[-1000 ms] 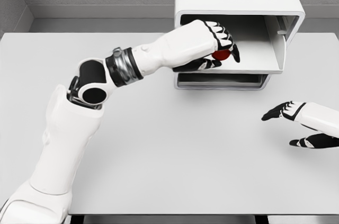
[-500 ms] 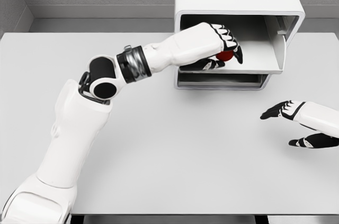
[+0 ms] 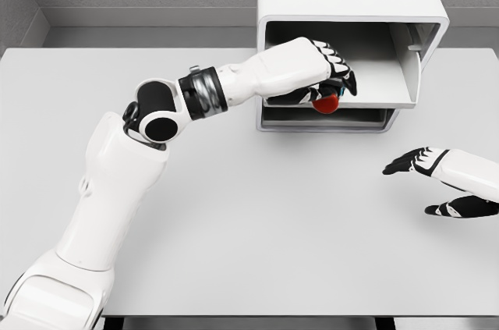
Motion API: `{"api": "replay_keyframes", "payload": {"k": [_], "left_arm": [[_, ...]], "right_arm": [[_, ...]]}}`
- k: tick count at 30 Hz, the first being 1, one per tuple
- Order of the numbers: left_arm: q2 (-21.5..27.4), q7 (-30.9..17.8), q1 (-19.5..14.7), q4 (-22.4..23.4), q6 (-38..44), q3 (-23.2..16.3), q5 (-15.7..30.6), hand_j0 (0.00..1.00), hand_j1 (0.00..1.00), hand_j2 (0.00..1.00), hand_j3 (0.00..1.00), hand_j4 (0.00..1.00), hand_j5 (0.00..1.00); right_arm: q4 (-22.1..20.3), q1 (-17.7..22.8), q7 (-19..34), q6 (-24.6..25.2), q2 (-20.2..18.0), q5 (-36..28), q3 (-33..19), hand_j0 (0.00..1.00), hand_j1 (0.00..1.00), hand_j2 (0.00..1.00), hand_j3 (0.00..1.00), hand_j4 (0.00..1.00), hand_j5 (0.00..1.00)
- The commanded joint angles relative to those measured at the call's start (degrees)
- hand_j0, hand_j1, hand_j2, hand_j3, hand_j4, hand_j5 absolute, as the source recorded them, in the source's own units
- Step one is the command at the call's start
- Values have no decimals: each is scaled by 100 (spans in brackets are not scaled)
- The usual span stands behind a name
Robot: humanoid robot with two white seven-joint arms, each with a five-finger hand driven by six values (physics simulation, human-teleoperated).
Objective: Slide open multi-storey tabletop storage cabinets and put open load switch and slide close multi-storey tabletop storage cabinets
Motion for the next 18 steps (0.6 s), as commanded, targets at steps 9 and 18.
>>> {"api": "replay_keyframes", "payload": {"k": [9, 18], "left_arm": [[-1, 3, 351, -1534, 31, 105, 202, 100, 100, 100, 100, 100, 100], [1757, 3, 1256, -1859, -112, 1352, 2460, 100, 100, 100, 100, 100, 100]], "right_arm": [[-11, -44, 22, 6, -7, -46, -2, 87, 87, 87, 87, 87, 87], [-11, -158, 40, 6, 116, -2, -2, 87, 87, 87, 87, 87, 87]]}}
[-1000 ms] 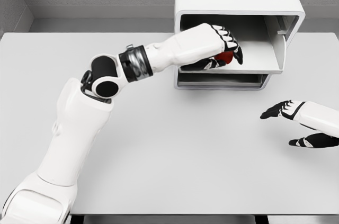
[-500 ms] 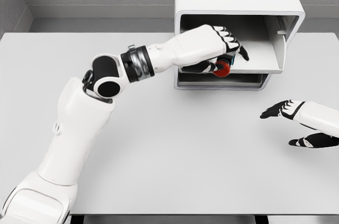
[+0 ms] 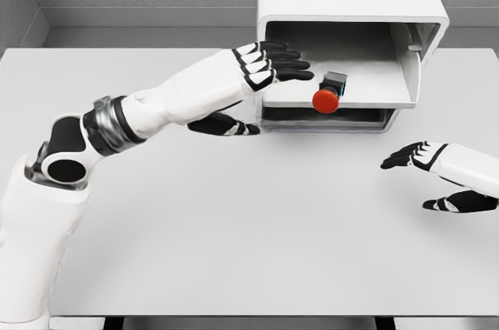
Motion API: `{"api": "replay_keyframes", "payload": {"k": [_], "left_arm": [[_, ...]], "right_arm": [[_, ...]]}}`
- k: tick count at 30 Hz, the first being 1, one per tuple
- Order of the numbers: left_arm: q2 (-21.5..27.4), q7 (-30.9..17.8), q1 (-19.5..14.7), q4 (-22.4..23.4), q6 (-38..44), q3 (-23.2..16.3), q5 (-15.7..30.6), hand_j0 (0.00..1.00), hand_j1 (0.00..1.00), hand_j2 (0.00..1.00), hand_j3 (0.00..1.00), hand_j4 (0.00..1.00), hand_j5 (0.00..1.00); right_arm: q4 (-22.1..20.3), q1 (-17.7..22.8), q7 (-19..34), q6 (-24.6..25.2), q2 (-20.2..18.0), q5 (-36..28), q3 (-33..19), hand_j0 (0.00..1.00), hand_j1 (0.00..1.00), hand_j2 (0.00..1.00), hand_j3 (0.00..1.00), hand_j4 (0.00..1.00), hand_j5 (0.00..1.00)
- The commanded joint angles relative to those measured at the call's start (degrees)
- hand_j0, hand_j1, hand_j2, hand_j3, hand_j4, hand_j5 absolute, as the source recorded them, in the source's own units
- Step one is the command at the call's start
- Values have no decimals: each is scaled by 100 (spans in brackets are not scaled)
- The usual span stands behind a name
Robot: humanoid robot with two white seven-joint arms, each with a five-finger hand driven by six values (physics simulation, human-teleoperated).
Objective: Slide open multi-storey tabletop storage cabinets and put open load switch and slide close multi-storey tabletop storage cabinets
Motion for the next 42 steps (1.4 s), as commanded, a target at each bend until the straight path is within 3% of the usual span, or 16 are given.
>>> {"api": "replay_keyframes", "payload": {"k": [1, 5, 9, 18, 30, 42], "left_arm": [[392, 5, 27, -36, 8, 711, 732, 100, 100, 100, 100, 100, 100], [445, 5, 1020, -19, 8, 1977, 1225, 100, 100, 100, 100, 100, 100], [436, 5, 1583, 508, 8, 2522, 1251, 100, 100, 100, 100, 100, 100], [849, 5, 1671, 1546, 8, 2566, 1198, 100, 100, 100, 100, 100, 100], [849, 5, 1680, 1669, 8, 2672, 1216, 100, 100, 100, 100, 100, 100], [849, 5, 1688, 1678, 8, 2707, 1216, 100, 100, 100, 100, 100, 100]], "right_arm": [[-2, 1, 2, 6, 14, -29, -3, 87, 87, 87, 87, 87, 87], [-2, -254, 2, 6, 322, -38, 6, 88, 88, 88, 88, 88, 88], [-2, -369, -7, 6, 515, -38, 15, 88, 88, 88, 88, 88, 88], [-2, -536, -16, 6, 902, -38, 33, 88, 88, 88, 88, 88, 88], [-2, -817, -16, 6, 1298, -20, 50, 88, 88, 88, 88, 88, 88], [15, -843, -7, 6, 1491, 322, 147, 88, 88, 88, 88, 88, 88]]}}
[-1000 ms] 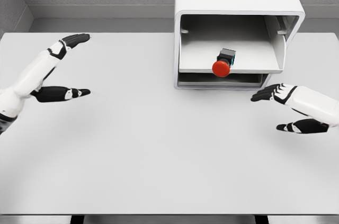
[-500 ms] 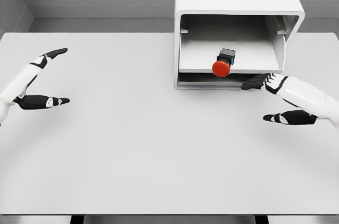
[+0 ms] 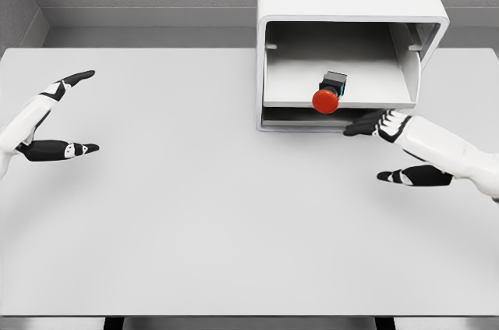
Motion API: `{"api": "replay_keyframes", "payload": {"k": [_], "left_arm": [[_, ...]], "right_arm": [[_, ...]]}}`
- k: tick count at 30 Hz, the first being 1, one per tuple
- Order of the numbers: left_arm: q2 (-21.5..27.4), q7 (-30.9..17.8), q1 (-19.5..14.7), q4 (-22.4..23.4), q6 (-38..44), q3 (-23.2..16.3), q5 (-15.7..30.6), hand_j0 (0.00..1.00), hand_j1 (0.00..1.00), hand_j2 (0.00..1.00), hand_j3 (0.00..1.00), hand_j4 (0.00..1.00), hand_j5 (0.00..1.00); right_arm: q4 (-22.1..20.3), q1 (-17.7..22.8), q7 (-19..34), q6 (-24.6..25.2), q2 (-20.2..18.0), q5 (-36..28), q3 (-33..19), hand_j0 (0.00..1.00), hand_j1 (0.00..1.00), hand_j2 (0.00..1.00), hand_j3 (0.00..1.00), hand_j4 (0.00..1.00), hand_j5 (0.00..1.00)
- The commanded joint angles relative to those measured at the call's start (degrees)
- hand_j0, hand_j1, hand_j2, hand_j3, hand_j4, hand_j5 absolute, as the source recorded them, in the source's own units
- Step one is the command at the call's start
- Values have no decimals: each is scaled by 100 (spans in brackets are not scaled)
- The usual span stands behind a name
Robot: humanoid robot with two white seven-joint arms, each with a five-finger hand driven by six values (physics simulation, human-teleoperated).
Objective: Slide open multi-storey tabletop storage cabinets and put open load switch and slide close multi-storey tabletop storage cabinets
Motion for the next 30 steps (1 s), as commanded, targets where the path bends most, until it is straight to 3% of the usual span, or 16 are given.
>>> {"api": "replay_keyframes", "payload": {"k": [1, 9, 14, 30], "left_arm": [[3, 2, 0, -2, 14, 4, 50, 100, 100, 100, 100, 100, 100], [3, 2, 0, -2, 14, 4, 59, 100, 100, 100, 100, 100, 100], [3, 2, 0, -2, 14, 4, 59, 100, 100, 100, 100, 100, 100], [3, 2, 0, -2, 14, 13, 59, 100, 100, 100, 100, 100, 100]], "right_arm": [[2, -9, 3, 6, 91, 15, 17, 88, 88, 88, 88, 88, 88], [46, -44, 3, 6, 469, 349, 17, 88, 88, 88, 88, 88, 88], [371, -448, 3, 6, 689, 402, 219, 88, 88, 88, 88, 88, 88], [591, -606, 3, 6, 733, 402, 255, 89, 89, 89, 89, 89, 89]]}}
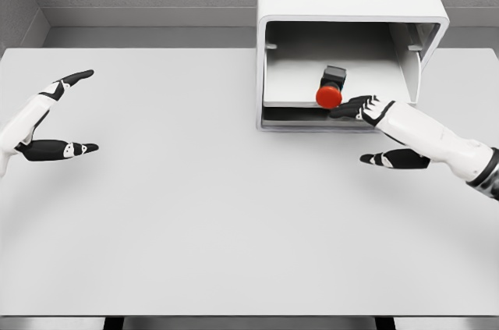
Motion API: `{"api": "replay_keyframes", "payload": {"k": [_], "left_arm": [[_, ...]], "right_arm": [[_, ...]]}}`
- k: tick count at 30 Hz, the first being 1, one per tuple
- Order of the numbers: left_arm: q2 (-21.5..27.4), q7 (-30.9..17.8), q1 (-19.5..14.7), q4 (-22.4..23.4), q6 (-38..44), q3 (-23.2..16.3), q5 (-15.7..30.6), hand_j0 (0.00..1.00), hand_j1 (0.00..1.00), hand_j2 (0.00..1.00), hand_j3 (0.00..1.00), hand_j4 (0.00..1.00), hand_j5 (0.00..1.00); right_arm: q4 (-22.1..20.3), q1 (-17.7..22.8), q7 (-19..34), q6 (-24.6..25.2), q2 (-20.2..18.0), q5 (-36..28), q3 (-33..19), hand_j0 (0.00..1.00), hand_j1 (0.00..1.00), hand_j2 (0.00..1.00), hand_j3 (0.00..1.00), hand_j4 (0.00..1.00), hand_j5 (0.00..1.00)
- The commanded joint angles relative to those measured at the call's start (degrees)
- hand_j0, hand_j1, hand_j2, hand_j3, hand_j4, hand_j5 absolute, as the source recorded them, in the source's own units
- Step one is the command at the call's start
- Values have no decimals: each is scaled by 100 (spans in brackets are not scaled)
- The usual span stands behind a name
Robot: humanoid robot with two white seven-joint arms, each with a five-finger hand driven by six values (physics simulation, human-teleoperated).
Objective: Slide open multi-storey tabletop storage cabinets and put open load switch and slide close multi-storey tabletop storage cabinets
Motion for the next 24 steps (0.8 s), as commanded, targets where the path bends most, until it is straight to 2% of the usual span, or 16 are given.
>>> {"api": "replay_keyframes", "payload": {"k": [1, 8, 12, 20, 24], "left_arm": [[4, 2, -9, -3, 14, 1, 48, 100, 100, 100, 100, 100, 100], [4, 2, 0, -3, 14, 1, 48, 100, 100, 100, 100, 100, 100], [4, 2, 0, -3, 14, 1, 48, 100, 100, 100, 100, 100, 100], [4, 2, 0, -3, 14, 1, 48, 100, 100, 100, 100, 100, 100], [4, 2, 0, -3, 14, 1, 48, 100, 100, 100, 100, 100, 100]], "right_arm": [[88, -9, -3, 6, 1, -31, 17, 89, 89, 89, 89, 89, 89], [150, -70, -3, 6, 1, -40, 0, 90, 90, 90, 90, 90, 90], [-131, 18, -3, 6, -78, -66, -9, 91, 91, 91, 91, 91, 91], [-333, 229, -21, 6, -570, -119, -79, 90, 90, 90, 90, 90, 90], [-325, 264, -21, 6, -561, -93, -71, 90, 90, 90, 90, 90, 90]]}}
